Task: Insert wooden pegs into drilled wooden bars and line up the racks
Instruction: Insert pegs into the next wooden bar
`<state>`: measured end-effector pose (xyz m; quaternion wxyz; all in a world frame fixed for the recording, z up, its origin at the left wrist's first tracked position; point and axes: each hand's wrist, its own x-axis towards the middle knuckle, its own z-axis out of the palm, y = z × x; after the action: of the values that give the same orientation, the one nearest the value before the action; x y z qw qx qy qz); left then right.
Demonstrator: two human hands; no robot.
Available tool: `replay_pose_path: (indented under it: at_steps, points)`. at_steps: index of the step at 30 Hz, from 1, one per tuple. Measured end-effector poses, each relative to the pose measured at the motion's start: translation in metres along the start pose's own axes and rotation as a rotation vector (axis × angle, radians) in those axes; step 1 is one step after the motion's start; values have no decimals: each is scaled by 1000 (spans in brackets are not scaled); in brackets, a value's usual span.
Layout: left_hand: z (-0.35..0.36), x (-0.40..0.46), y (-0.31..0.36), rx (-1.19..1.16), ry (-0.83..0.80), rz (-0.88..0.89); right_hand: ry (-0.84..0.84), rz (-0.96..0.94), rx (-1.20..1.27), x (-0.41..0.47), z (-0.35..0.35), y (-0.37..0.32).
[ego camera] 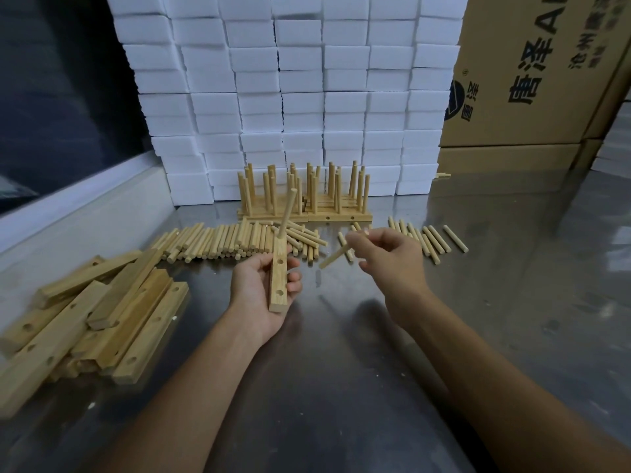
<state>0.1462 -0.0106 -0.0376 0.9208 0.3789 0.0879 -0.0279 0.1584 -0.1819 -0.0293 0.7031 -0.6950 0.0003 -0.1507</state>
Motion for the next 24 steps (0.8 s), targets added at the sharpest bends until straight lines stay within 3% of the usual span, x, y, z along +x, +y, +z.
replay_pose_path:
  at_steps: [6,18,24]
  points:
    - [2,0,-2,-17,21,-14,-73,61,129,-2,1,-3]
    - [4,-2,-5,28,51,-23,22,124,58,-4,1,-5]
    - [6,-5,-5,72,33,-35,26,6,-22,-5,3,-3]
